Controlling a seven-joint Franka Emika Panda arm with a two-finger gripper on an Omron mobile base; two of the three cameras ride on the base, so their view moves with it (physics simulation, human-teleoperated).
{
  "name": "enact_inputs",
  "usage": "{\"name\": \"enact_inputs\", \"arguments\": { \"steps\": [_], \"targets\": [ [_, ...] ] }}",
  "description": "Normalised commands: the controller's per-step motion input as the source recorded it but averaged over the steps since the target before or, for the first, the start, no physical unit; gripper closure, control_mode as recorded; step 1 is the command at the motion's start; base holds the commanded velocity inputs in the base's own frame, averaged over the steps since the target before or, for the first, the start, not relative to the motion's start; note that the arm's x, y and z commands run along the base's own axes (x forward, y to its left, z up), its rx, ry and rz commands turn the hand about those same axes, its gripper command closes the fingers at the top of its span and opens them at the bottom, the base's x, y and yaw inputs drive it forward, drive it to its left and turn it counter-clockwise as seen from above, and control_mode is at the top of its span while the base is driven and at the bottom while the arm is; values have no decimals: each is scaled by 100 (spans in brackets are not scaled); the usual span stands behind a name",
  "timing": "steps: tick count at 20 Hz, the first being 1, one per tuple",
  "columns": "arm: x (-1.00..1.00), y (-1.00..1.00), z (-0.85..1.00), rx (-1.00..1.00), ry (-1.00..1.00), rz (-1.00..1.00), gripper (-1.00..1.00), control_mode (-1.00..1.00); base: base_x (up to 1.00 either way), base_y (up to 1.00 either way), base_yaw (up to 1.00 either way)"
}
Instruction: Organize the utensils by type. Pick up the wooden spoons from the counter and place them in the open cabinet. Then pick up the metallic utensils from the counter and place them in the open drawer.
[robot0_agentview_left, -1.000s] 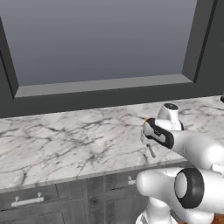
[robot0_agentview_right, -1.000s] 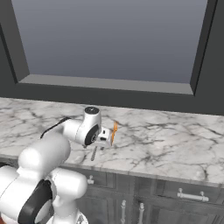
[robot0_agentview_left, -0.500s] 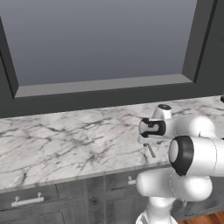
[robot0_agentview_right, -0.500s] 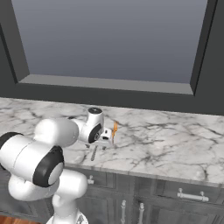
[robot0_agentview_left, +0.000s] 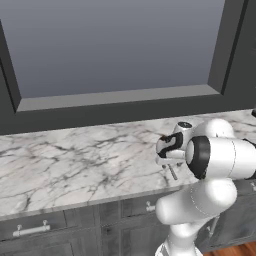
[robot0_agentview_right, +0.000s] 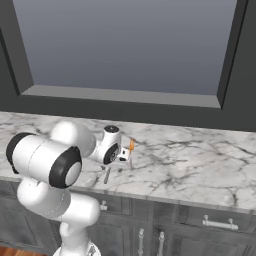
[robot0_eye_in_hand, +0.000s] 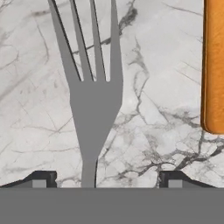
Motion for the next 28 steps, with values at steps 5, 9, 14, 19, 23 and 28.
{"name": "enact_inputs", "arguments": {
  "steps": [5,9,14,19,23,28],
  "targets": [
    [27,0,-30,0,0,0,-100,-100,0,0,0],
    [2,1,-41,0,0,0,-100,-100,0,0,0],
    [-12,7,-42,-2,0,0,-100,-100,0,0,0],
    [-19,19,-53,-12,0,0,100,-100,0,0,0],
    [-27,2,-62,-8,2,0,100,-100,0,0,0],
    [-32,0,-52,0,5,0,100,-100,0,0,0]
  ]
}}
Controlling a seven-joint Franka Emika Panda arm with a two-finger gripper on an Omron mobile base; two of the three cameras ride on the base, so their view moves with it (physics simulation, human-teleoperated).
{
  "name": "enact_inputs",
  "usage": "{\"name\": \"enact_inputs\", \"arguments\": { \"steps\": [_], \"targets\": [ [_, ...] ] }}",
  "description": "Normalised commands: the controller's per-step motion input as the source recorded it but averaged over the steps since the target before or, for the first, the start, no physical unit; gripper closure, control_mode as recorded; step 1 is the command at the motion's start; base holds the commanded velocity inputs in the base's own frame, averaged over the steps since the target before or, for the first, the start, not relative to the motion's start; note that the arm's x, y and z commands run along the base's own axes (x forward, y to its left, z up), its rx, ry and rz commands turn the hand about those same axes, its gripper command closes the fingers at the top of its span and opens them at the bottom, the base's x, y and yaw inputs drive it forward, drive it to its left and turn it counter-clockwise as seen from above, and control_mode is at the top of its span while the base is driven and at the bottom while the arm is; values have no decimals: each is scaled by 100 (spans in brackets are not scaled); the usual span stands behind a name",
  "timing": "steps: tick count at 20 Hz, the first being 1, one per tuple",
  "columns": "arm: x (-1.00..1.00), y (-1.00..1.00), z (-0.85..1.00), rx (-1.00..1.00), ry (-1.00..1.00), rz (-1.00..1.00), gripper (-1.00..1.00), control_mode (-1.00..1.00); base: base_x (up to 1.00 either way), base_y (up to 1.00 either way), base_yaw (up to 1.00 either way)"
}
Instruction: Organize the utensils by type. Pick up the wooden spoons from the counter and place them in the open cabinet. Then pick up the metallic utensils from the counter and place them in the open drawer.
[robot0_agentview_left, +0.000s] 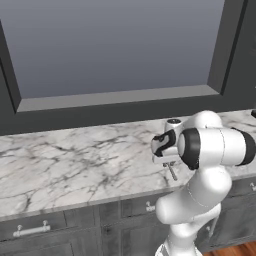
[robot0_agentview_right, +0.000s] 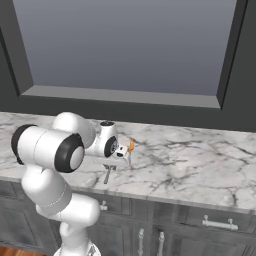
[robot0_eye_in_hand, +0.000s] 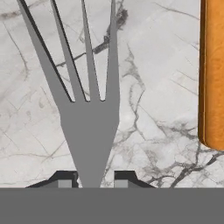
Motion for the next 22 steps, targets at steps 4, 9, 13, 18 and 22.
{"name": "enact_inputs", "arguments": {
  "steps": [4,9,13,18,22],
  "targets": [
    [-40,0,-37,11,17,0,100,-100,0,0,0],
    [-37,0,-14,21,12,0,100,-100,0,0,0],
    [-23,4,4,12,0,0,100,-100,0,0,0],
    [-1,5,37,1,-1,0,100,-100,0,0,0],
    [-3,6,71,-1,-15,1,100,-100,0,0,0]
  ]
}}
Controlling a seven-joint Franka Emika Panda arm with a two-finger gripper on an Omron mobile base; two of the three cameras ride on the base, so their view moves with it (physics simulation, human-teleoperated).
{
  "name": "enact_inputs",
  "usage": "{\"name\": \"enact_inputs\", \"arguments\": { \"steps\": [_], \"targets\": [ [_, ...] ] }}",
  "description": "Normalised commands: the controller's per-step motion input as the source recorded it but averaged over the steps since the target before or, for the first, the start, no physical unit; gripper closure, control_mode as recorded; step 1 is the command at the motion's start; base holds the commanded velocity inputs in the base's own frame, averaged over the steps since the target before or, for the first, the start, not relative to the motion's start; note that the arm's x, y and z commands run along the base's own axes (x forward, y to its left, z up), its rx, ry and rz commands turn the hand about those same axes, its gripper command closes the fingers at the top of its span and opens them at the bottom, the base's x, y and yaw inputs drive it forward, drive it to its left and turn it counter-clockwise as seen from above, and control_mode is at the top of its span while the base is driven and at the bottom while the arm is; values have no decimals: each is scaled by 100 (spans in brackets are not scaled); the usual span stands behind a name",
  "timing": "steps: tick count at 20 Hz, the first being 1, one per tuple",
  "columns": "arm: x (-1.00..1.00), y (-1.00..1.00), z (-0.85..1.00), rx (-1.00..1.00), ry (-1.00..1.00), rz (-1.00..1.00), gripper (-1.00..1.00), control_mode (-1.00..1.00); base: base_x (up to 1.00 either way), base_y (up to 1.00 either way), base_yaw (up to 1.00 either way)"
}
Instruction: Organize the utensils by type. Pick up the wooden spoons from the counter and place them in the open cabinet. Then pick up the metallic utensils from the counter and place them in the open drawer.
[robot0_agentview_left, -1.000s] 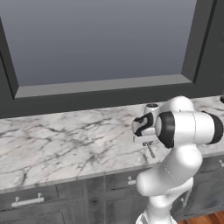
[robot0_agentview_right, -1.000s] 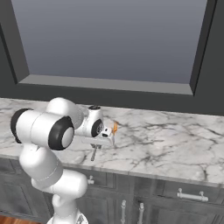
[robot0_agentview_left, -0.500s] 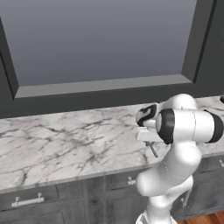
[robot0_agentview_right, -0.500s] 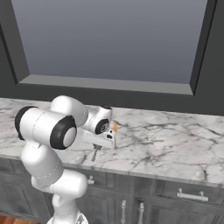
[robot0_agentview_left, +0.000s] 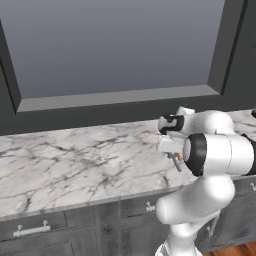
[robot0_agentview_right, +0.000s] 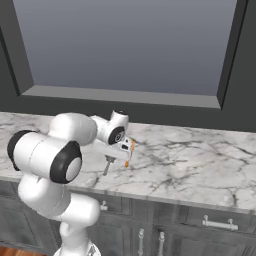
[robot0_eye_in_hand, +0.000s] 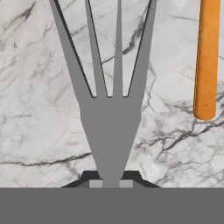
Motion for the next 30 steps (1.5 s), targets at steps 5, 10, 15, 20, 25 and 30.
{"name": "enact_inputs", "arguments": {
  "steps": [5,10,15,20,25,30],
  "targets": [
    [-9,11,68,-2,-14,1,100,-100,0,0,0],
    [-13,1,53,0,-4,0,100,-100,0,0,0],
    [-13,1,61,0,0,0,100,-100,0,0,0],
    [-18,0,57,0,0,1,100,-100,0,0,0],
    [-6,0,8,0,0,1,100,100,-31,0,6],
    [0,0,0,0,0,0,100,100,-63,0,40]
  ]
}}
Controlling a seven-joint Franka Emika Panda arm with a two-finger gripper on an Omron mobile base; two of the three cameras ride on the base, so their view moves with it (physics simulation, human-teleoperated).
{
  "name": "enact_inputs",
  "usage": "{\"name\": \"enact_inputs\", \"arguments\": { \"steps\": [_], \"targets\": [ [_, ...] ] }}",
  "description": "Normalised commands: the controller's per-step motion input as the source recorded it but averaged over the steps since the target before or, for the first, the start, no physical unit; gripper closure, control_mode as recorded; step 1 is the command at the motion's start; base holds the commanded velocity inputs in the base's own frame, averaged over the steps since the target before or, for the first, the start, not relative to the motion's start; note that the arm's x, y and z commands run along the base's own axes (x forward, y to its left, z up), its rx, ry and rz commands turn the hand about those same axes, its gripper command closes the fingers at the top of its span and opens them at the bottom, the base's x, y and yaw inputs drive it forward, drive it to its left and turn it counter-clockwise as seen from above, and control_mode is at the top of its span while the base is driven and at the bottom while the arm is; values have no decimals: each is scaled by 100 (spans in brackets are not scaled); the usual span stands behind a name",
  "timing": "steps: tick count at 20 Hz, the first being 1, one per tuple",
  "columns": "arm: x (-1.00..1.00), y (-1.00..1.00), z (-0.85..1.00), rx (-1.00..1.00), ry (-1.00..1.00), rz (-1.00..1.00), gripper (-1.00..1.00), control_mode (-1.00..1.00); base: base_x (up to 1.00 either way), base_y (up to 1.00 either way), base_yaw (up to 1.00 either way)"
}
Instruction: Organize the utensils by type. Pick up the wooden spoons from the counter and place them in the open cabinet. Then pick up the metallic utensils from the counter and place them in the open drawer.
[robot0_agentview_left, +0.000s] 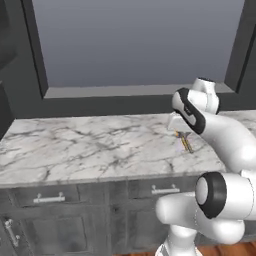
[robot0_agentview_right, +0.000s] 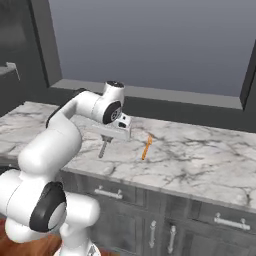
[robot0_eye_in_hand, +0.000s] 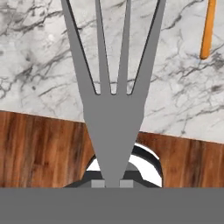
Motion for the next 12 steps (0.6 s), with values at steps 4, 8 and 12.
{"name": "enact_inputs", "arguments": {
  "steps": [4,8,12],
  "targets": [
    [0,0,0,0,0,0,100,100,-68,0,73],
    [0,0,0,0,0,0,100,100,-56,0,72],
    [0,0,0,0,0,0,100,100,-48,0,71]
  ]
}}
